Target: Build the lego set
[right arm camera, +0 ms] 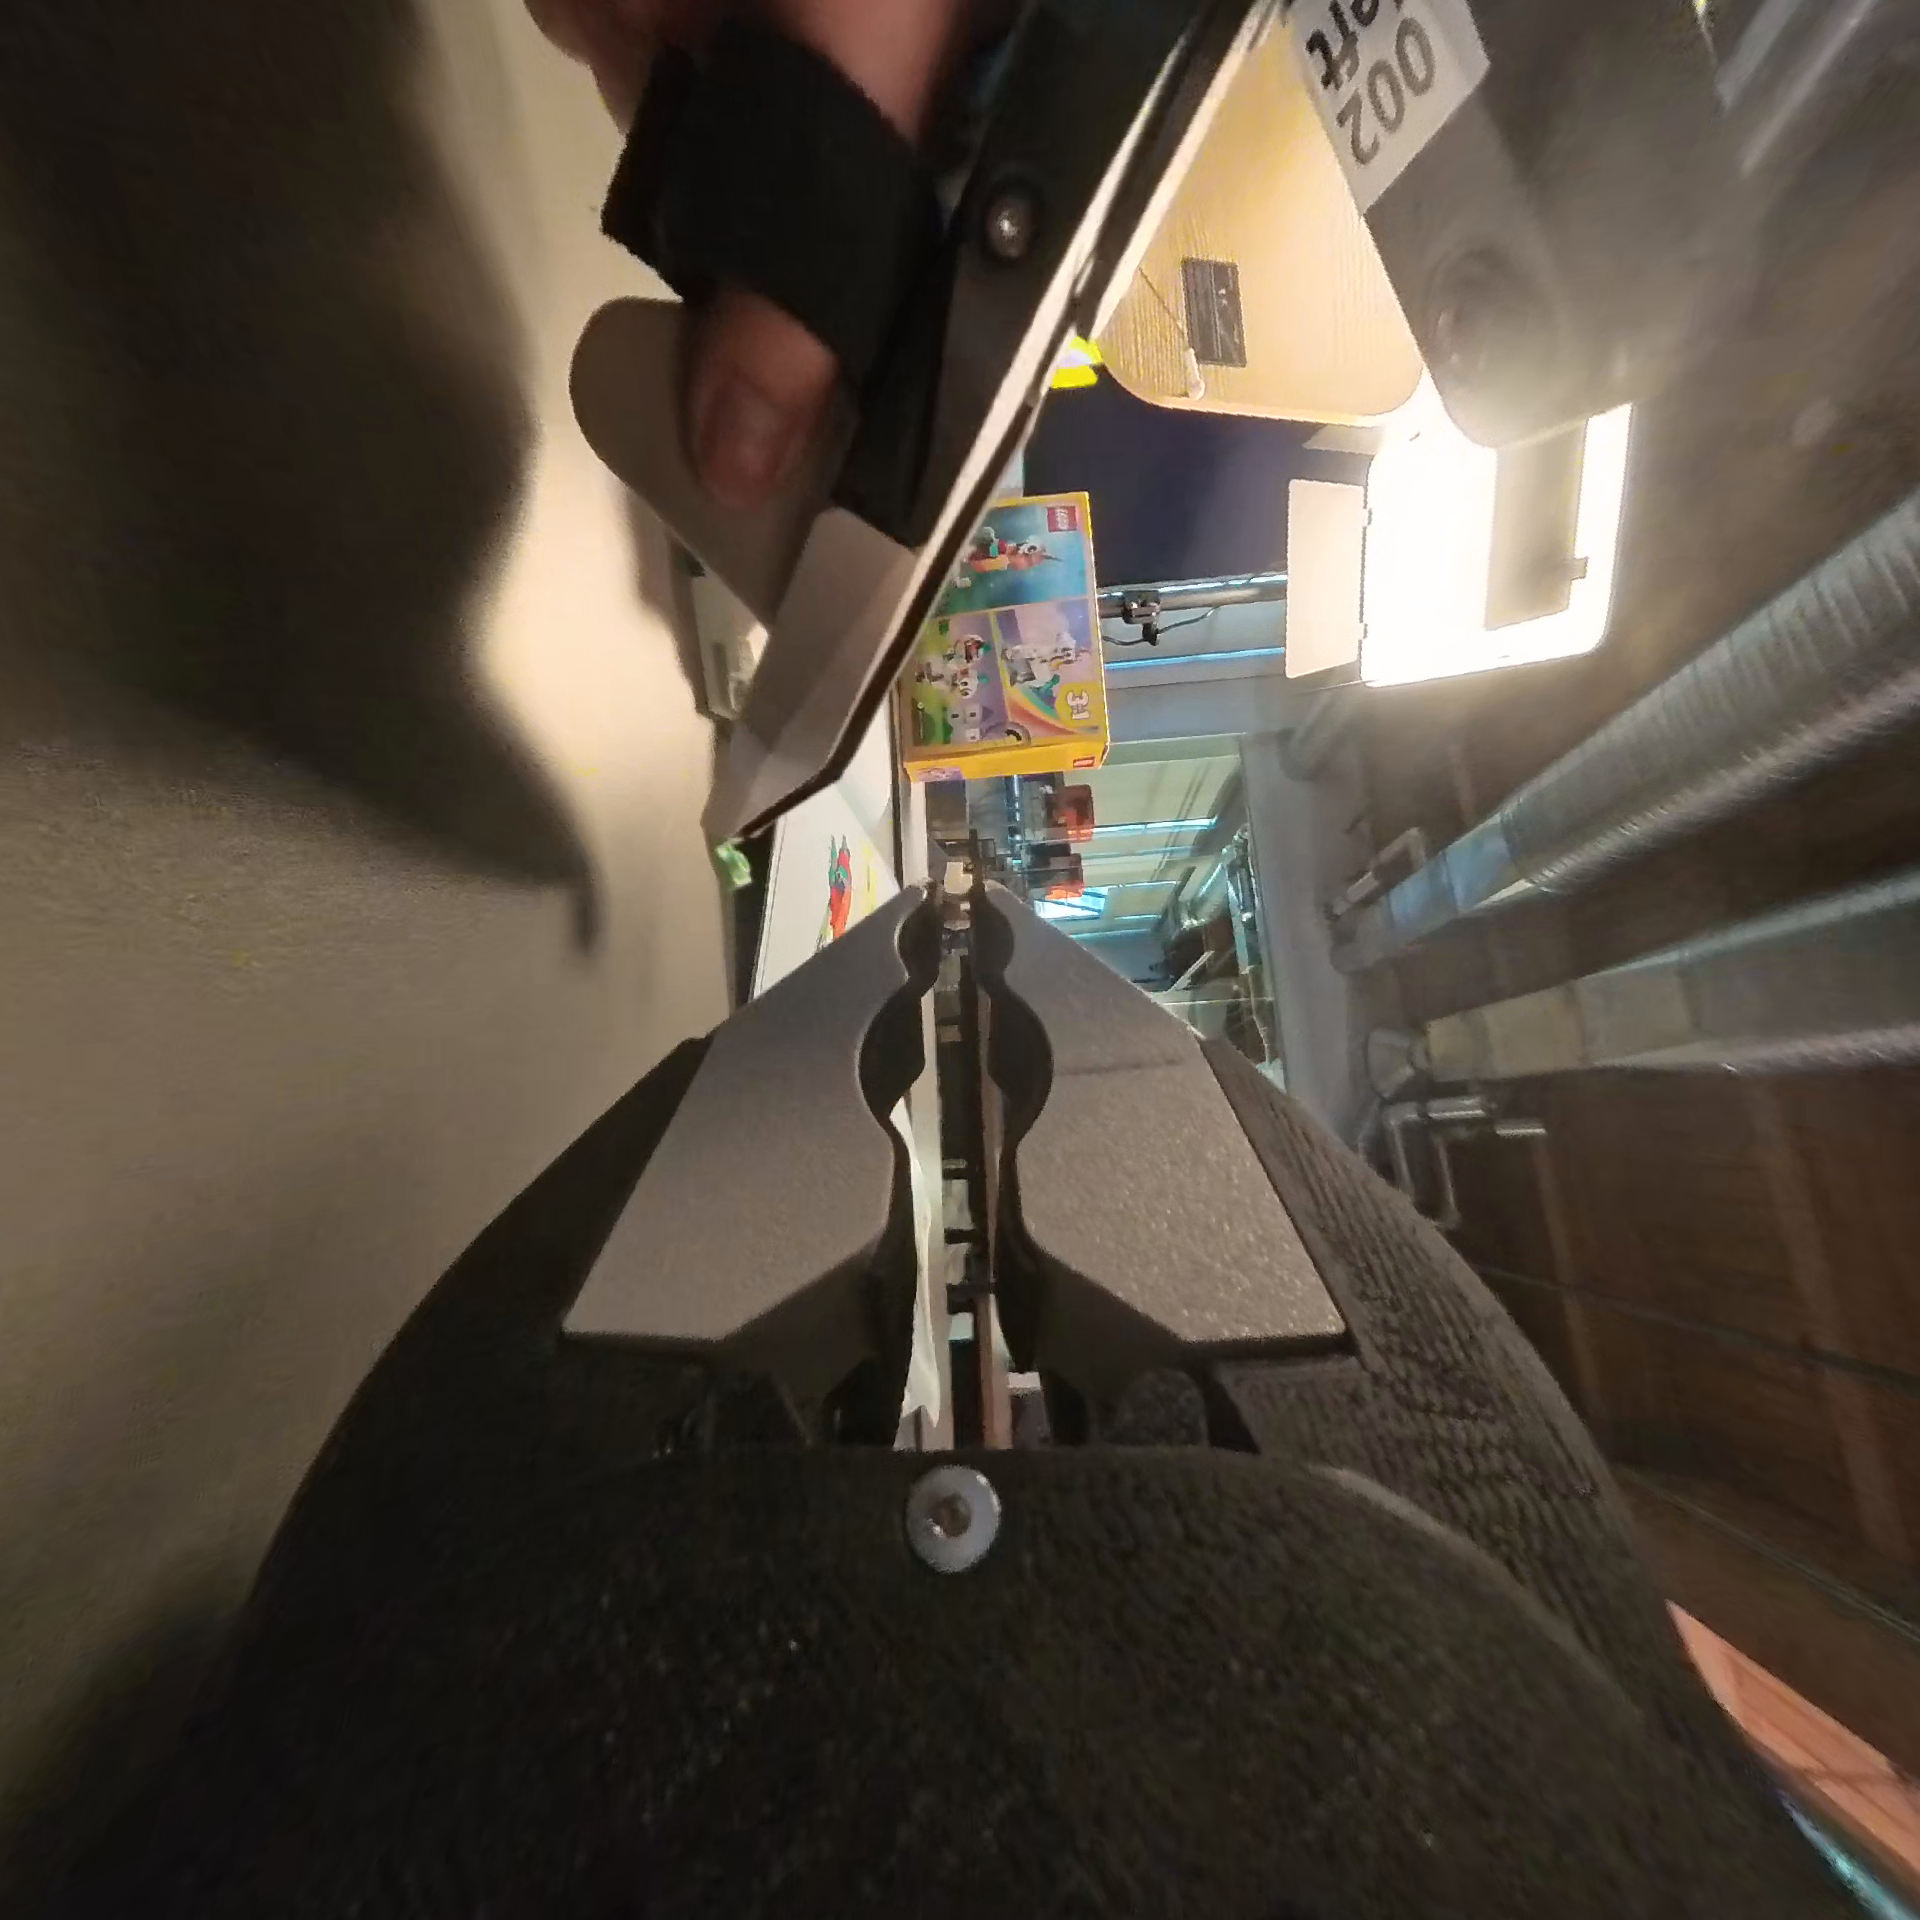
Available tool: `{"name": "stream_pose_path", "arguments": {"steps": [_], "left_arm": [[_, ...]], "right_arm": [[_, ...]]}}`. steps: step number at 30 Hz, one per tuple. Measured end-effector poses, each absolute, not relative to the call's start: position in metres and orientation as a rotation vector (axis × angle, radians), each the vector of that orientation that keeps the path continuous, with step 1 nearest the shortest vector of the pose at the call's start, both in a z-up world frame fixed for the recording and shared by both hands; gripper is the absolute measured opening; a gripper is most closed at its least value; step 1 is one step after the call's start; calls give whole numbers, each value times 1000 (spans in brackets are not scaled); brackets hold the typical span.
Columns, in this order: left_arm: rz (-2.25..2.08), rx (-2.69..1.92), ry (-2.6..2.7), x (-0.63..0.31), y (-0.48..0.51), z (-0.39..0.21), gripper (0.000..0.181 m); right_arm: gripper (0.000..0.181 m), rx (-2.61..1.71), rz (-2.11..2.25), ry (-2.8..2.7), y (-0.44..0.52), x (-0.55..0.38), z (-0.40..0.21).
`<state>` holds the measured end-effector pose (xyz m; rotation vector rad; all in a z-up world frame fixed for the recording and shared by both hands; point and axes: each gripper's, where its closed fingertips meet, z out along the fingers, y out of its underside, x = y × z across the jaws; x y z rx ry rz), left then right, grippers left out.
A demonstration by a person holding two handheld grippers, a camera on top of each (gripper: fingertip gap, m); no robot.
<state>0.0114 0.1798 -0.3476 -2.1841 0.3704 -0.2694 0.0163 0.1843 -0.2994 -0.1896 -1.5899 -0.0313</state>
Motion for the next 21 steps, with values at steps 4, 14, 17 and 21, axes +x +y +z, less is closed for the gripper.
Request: {"name": "stream_pose_path", "arguments": {"steps": [4,14,17,21], "left_arm": [[-149,-2214,430,1,178,-353,5],[-146,-2255,468,-2,172,-356,5],[-201,-2242,449,2,171,-353,5],[-332,-2195,393,10,172,-344,5]], "right_arm": [[3,-192,-29,-1605,184,16,-302],[3,-186,-15,-1735,175,13,-327],[3,-169,-29,-1757,173,13,-331],[3,-165,-36,-1760,172,13,-332]]}}
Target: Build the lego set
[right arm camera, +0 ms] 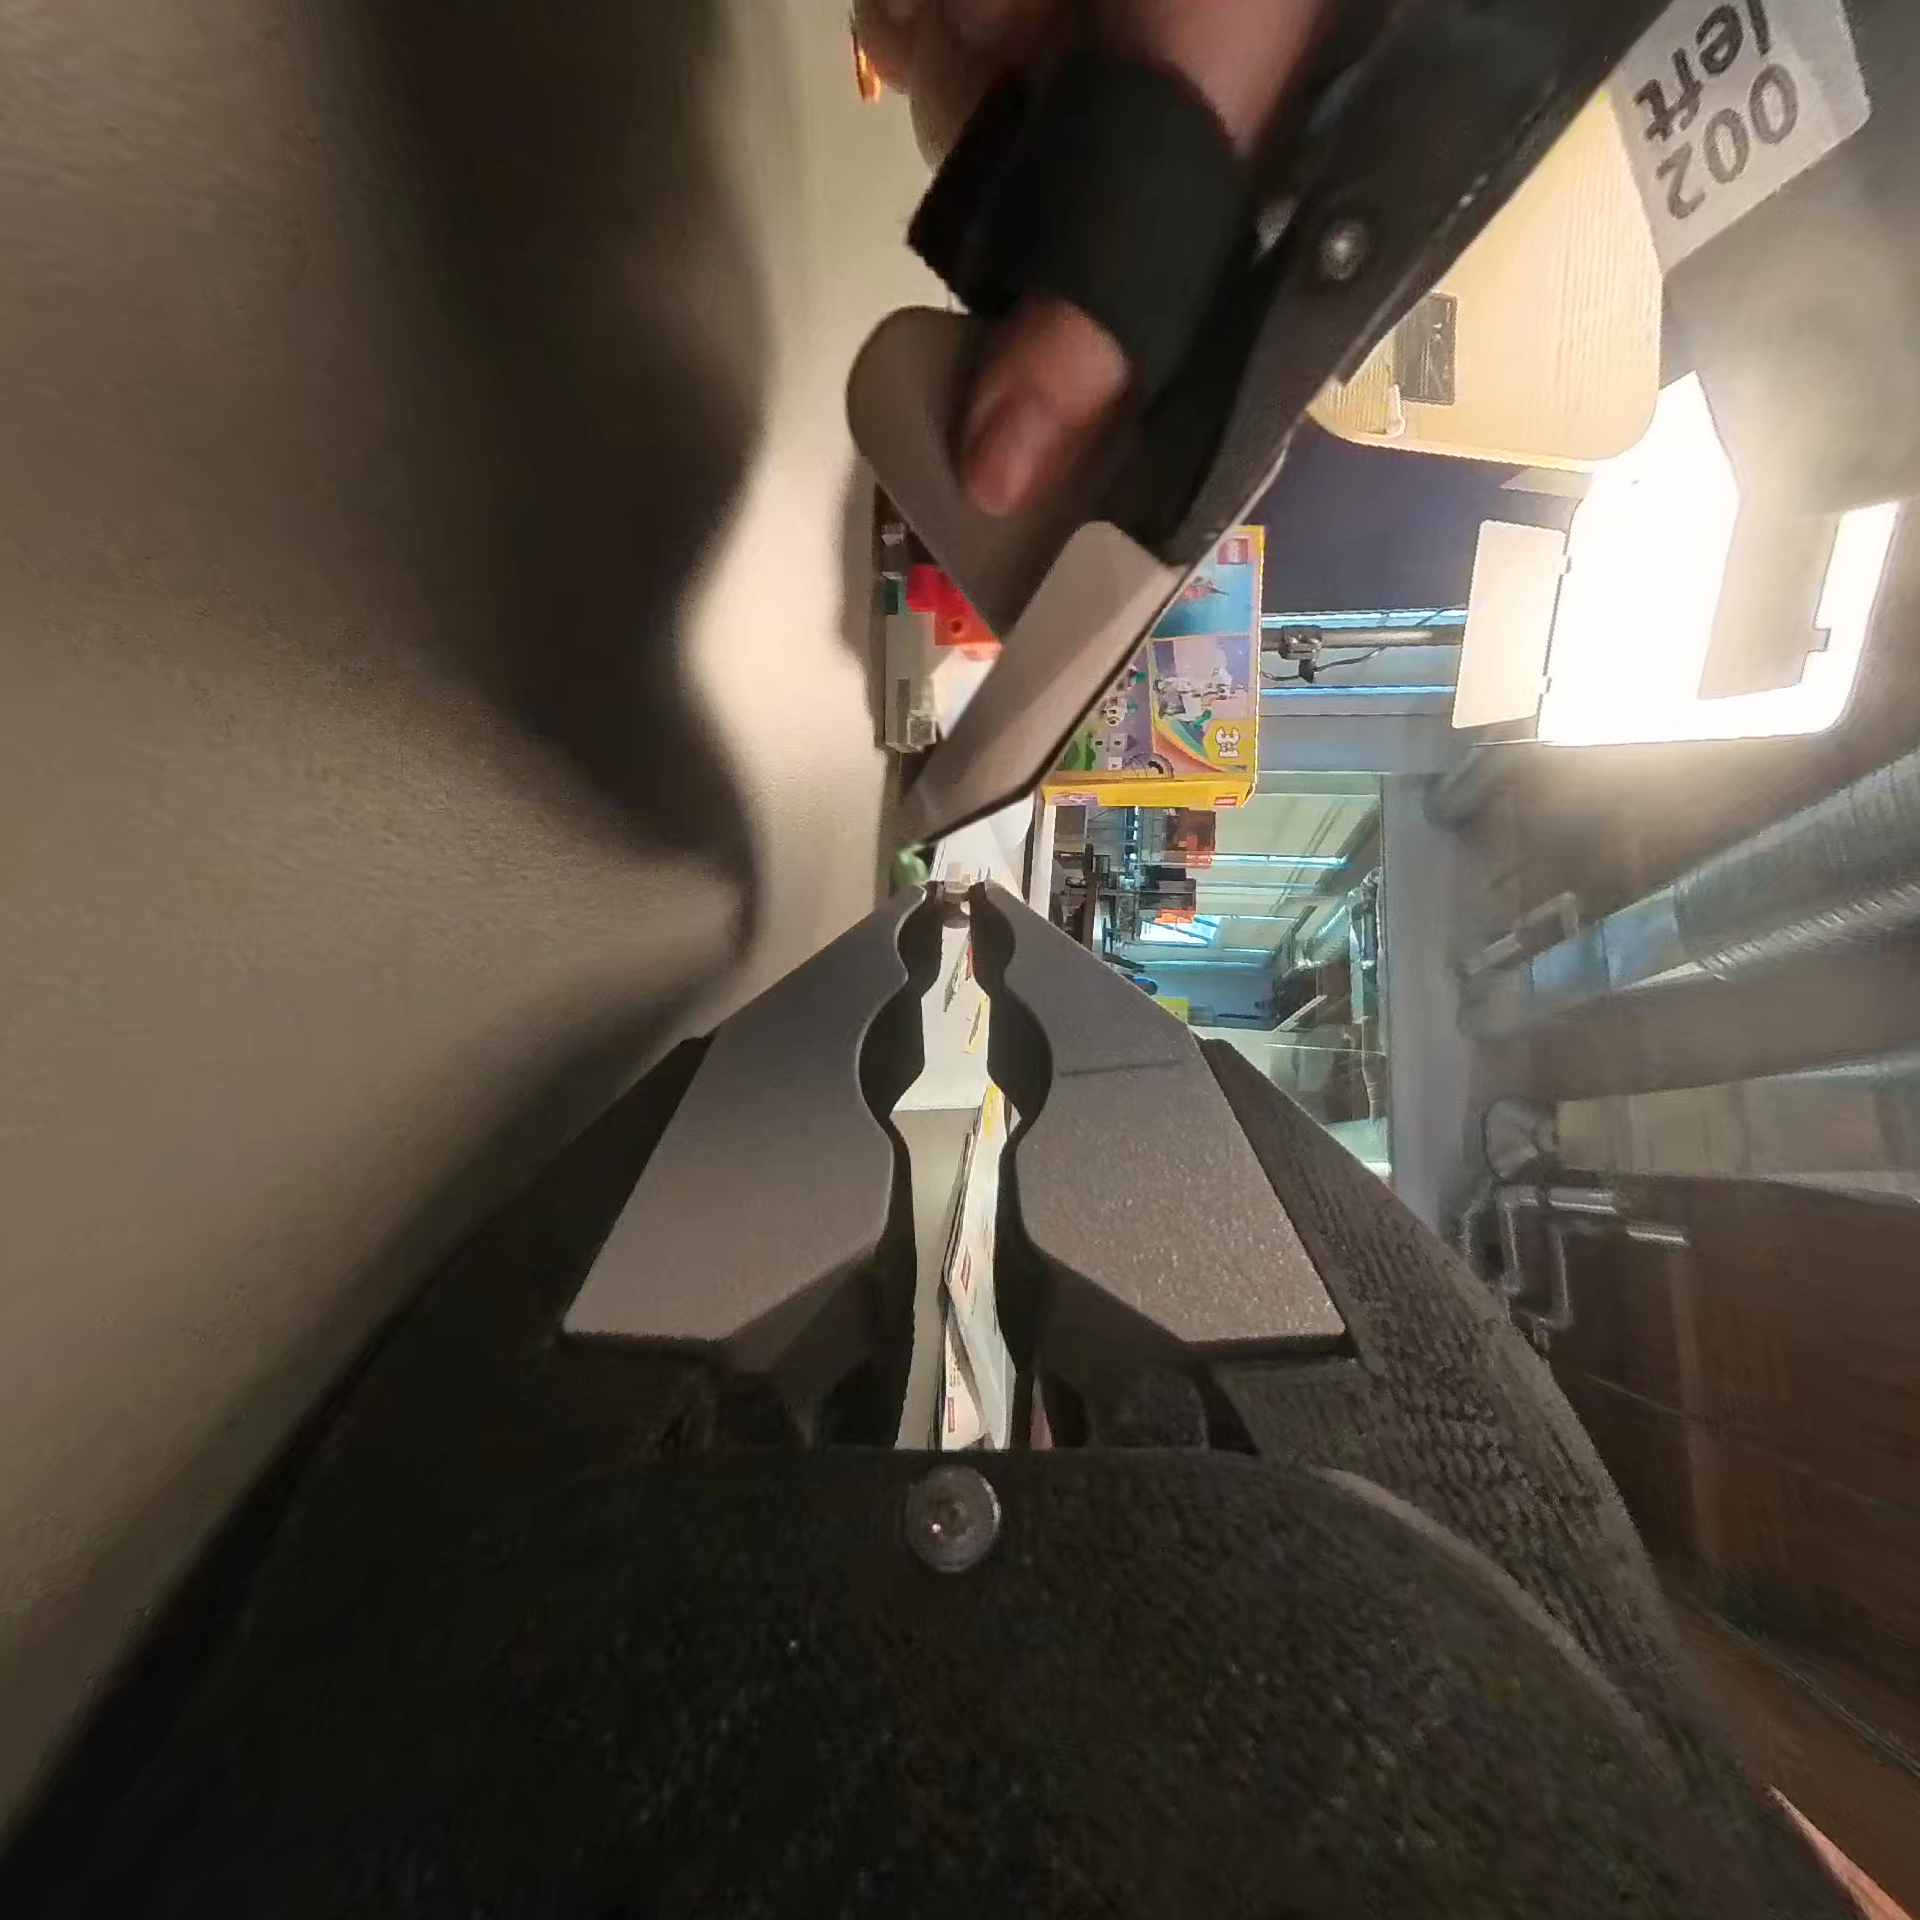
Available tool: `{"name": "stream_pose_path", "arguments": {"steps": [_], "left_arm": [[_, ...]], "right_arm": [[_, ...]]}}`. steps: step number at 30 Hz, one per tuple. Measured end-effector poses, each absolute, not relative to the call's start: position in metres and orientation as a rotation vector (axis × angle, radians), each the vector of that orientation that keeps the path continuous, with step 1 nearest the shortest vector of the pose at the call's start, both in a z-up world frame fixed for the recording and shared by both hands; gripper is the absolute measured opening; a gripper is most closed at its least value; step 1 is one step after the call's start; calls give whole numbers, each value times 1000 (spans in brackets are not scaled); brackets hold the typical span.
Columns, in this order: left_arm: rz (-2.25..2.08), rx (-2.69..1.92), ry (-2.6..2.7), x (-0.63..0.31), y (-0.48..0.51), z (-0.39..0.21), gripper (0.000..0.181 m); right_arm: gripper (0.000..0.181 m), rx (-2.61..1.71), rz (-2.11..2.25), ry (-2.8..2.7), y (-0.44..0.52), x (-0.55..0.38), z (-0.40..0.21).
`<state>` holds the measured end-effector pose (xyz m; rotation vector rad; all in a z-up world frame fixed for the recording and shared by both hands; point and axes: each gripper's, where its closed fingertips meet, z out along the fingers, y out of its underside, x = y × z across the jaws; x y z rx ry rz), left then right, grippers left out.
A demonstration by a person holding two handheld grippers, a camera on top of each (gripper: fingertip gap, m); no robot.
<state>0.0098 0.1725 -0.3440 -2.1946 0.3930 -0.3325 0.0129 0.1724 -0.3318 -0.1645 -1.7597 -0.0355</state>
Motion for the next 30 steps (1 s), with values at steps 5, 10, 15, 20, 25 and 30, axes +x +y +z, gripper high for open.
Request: {"name": "stream_pose_path", "arguments": {"steps": [5,10,15,20,25,30], "left_arm": [[-363,-2185,371,10,173,-343,5],[-374,-2192,363,11,174,-345,5],[-391,-2202,342,12,174,-346,5],[-391,-2206,339,11,174,-347,5],[-404,-2206,321,11,175,-347,5],[-404,-2208,315,11,175,-348,5]], "right_arm": [[3,-157,-46,-1765,172,13,-333],[3,-155,-48,-1773,171,13,-334],[3,-157,-67,-1794,170,13,-337],[3,-155,-82,-1802,170,13,-339],[3,-151,-91,-1801,170,13,-339],[3,-148,-97,-1802,171,13,-339]]}}
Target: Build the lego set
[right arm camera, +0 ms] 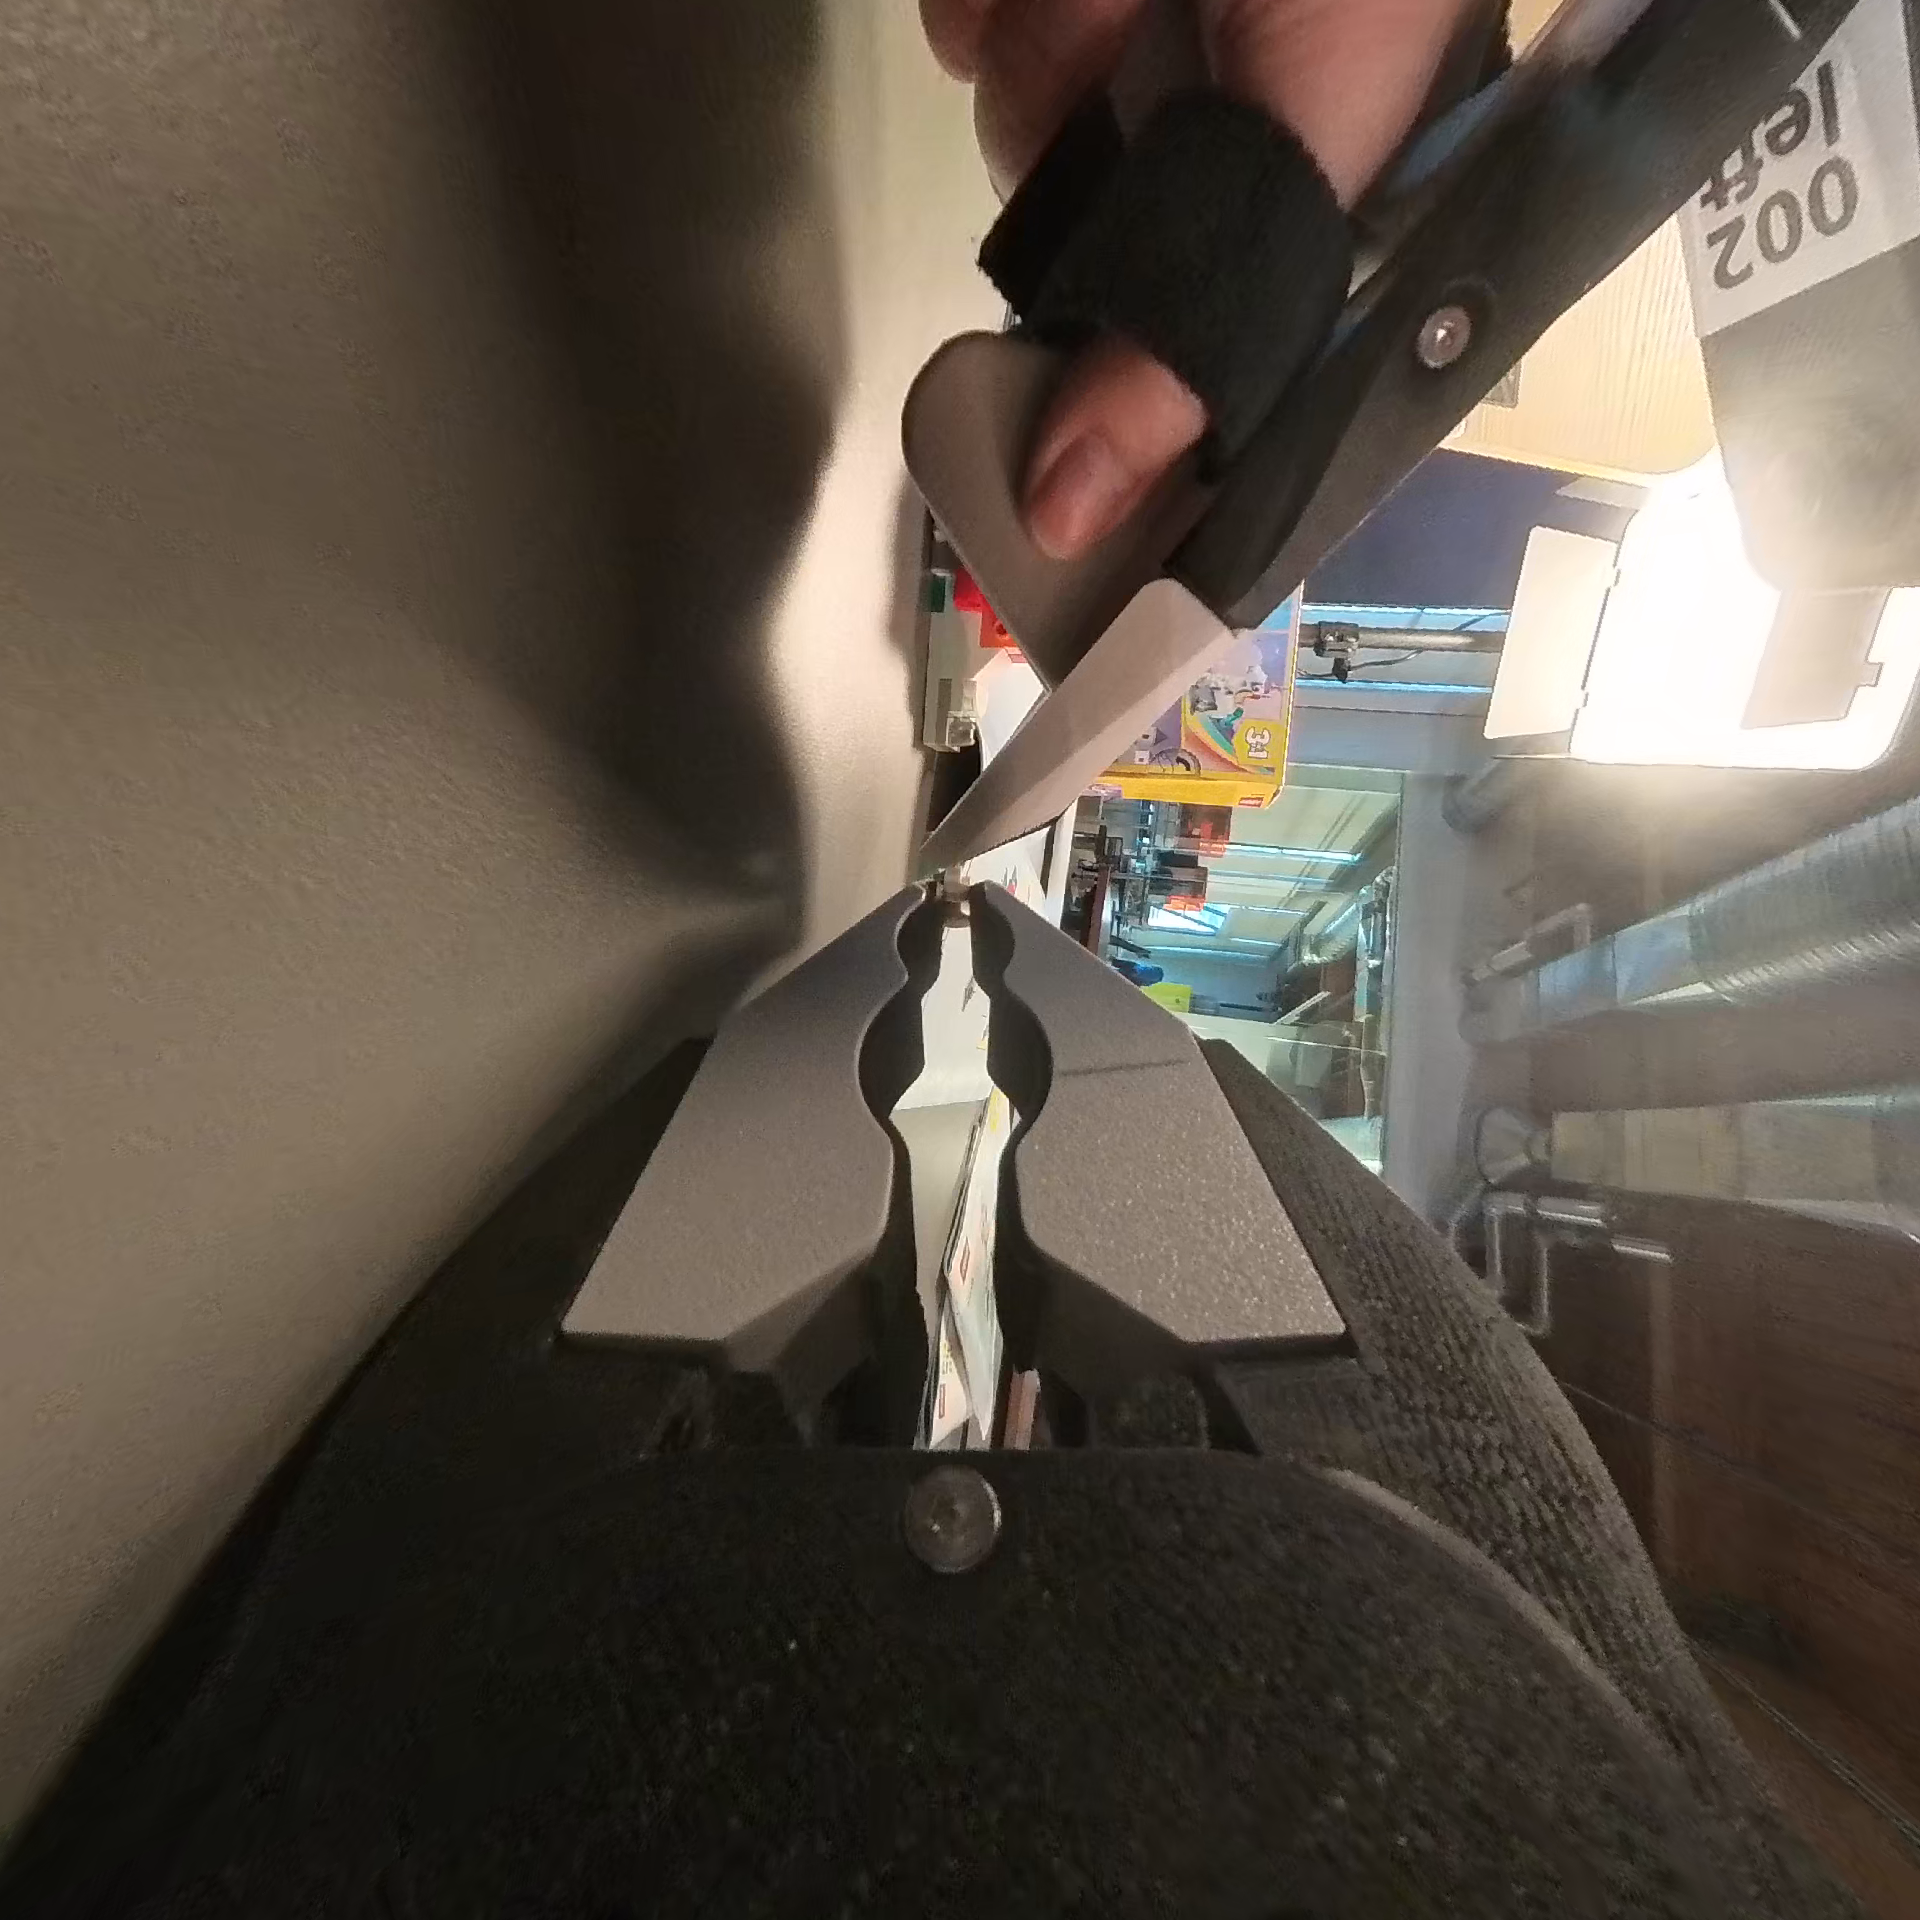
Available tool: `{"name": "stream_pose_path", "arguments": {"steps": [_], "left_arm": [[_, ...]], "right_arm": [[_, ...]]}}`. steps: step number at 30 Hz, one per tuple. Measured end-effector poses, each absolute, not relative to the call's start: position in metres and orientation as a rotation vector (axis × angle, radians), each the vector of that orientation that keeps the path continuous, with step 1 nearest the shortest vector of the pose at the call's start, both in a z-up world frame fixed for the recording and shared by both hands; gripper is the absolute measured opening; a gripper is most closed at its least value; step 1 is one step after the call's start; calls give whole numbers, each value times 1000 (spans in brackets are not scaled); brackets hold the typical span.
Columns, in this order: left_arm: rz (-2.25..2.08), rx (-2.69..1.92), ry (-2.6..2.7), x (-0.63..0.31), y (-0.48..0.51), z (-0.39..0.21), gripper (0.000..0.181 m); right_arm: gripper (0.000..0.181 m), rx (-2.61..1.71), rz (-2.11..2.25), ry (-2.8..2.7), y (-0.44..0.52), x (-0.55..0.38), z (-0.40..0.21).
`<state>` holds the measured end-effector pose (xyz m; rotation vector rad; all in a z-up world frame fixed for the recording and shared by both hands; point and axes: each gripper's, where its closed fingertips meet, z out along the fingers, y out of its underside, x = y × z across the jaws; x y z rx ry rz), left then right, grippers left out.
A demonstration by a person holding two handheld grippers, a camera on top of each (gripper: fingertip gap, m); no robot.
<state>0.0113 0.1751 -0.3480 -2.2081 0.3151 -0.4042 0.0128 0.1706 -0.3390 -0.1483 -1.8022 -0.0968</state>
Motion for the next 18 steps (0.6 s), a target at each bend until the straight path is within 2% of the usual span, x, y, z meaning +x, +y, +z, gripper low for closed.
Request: {"name": "stream_pose_path", "arguments": {"steps": [18], "left_arm": [[-425,-2216,312,13,174,-350,5]], "right_arm": [[3,-159,-87,-1795,172,12,-337]]}}
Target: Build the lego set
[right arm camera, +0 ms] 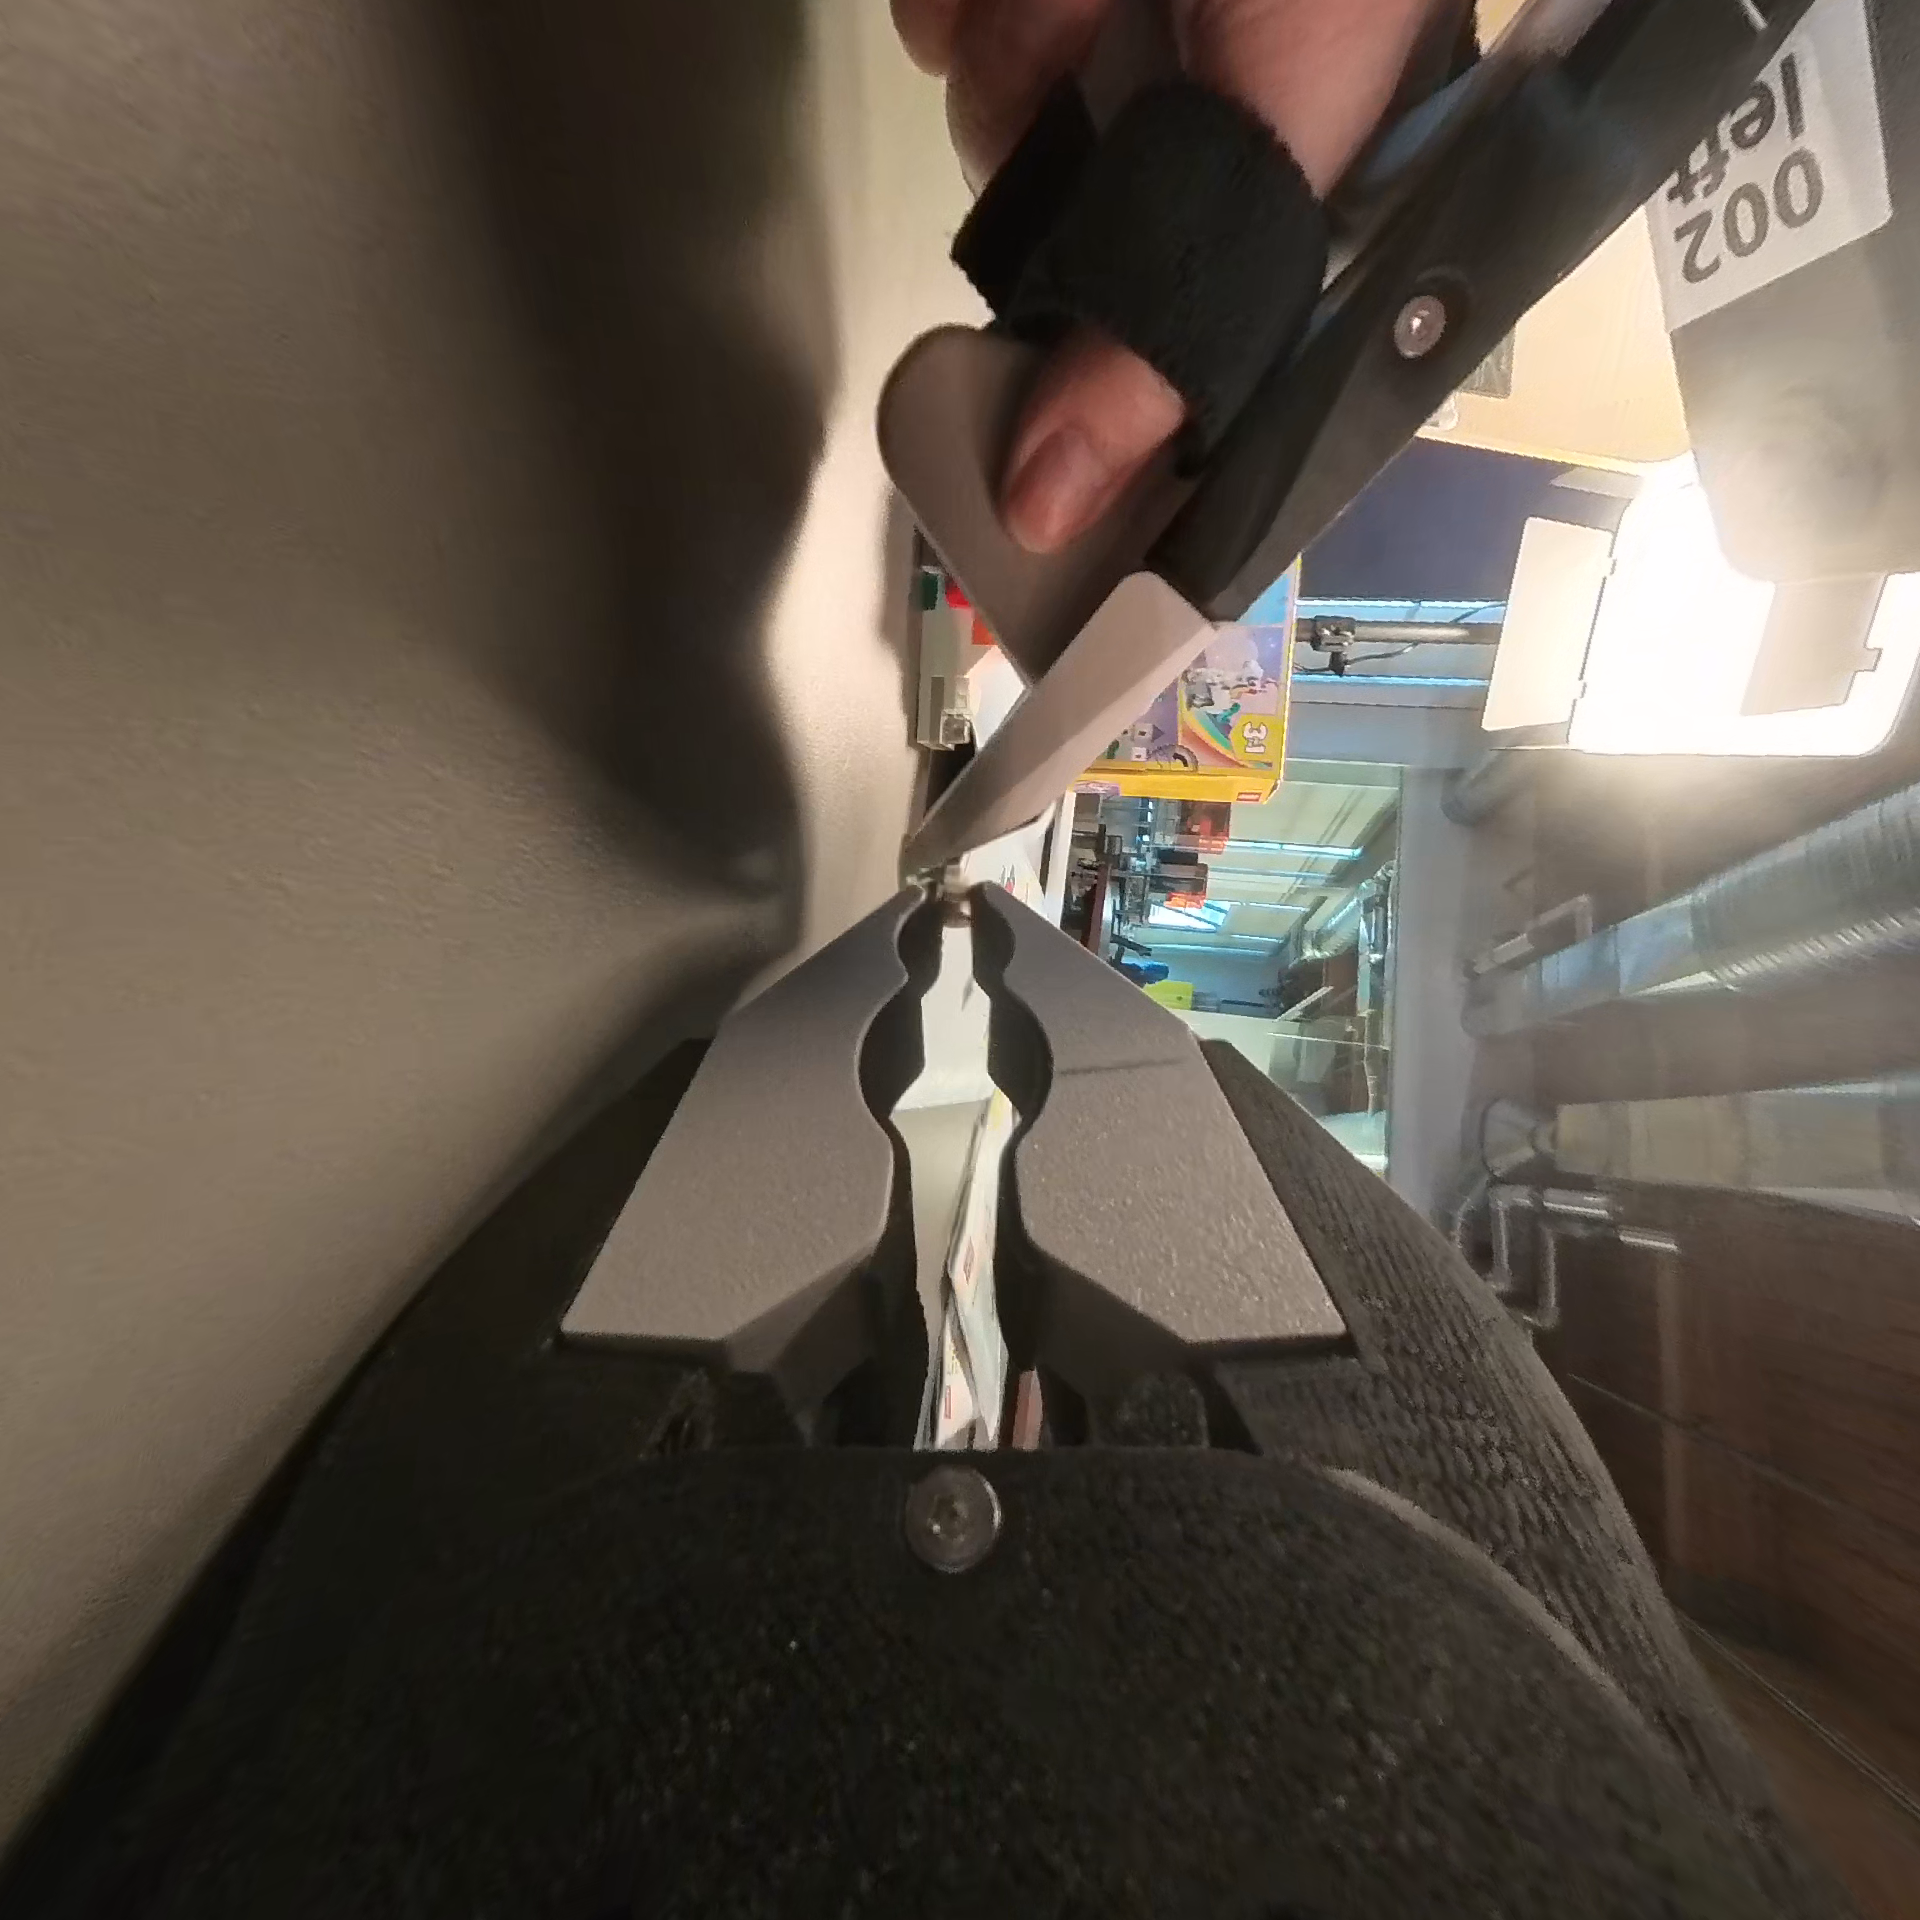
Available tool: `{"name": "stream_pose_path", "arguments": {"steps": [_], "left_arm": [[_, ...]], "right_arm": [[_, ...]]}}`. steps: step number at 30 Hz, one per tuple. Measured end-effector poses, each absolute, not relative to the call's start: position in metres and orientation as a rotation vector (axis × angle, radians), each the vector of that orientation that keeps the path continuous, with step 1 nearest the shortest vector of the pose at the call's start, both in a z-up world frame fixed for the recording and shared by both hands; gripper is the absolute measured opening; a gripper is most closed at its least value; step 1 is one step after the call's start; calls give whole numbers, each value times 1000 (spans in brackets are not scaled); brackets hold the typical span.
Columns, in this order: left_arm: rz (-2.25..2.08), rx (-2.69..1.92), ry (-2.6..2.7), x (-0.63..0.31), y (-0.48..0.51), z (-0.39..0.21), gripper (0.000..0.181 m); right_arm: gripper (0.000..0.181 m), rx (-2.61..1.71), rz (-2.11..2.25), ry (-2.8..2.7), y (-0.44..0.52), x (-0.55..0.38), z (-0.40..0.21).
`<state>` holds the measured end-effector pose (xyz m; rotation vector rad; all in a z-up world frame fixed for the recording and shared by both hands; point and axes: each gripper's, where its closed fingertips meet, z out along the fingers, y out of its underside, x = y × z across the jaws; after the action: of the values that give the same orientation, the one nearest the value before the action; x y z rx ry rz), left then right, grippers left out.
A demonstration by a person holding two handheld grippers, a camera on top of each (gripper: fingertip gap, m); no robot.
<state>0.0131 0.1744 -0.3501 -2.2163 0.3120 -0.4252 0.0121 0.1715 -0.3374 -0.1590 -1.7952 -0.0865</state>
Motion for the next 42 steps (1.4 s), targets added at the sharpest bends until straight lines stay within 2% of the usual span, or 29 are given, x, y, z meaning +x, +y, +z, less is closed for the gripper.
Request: {"name": "stream_pose_path", "arguments": {"steps": [5,11,20,28,33,38,42], "left_arm": [[-327,-2233,308,0,174,-351,5],[-300,-2208,282,-7,175,-344,5],[-306,-2211,300,-3,175,-346,5],[-305,-2211,315,-2,174,-345,5],[-308,-2198,302,-5,174,-342,5],[-305,-2200,313,-4,174,-342,5],[-306,-2200,306,-5,174,-343,5]], "right_arm": [[3,-236,-44,-1827,179,17,-337],[3,-321,248,-2024,152,35,-350],[6,-461,319,-2082,153,39,-356],[18,-601,399,-2102,160,45,-352],[20,-848,618,-2105,158,46,-352],[26,-1376,959,-2066,157,47,-360],[26,-1478,1057,-2011,158,45,-356]]}}
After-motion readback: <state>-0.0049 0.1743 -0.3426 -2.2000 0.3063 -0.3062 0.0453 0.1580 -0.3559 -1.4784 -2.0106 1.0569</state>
